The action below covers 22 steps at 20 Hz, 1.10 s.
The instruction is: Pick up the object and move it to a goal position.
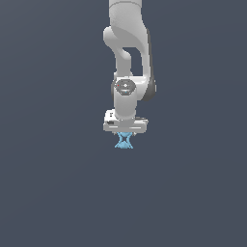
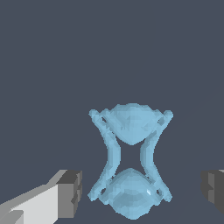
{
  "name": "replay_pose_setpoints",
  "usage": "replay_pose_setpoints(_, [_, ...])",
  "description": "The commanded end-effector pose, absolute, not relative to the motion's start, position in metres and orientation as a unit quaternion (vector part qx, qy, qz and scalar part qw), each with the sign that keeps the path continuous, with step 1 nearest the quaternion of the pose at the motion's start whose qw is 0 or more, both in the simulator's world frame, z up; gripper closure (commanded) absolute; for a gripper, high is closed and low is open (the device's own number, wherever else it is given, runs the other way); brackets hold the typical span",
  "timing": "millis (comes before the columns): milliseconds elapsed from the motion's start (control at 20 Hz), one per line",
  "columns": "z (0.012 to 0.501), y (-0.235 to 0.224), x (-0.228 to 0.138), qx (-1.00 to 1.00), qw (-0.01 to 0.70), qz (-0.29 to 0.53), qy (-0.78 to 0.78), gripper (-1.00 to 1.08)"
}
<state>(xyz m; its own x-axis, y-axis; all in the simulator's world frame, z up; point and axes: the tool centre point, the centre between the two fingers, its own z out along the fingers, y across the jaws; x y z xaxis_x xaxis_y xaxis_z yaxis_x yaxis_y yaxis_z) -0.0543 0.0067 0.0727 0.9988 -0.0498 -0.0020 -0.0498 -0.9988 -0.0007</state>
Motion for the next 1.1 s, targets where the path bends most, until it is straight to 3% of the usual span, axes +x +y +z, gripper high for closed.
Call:
replay_pose_setpoints(0, [0.068, 0.006, -0.057, -1.0, 0.0, 0.0, 0.029, -0.92])
replay_pose_setpoints(1050, [0.016, 0.006, -0.059, -1.0, 0.0, 0.0, 0.031, -0.92])
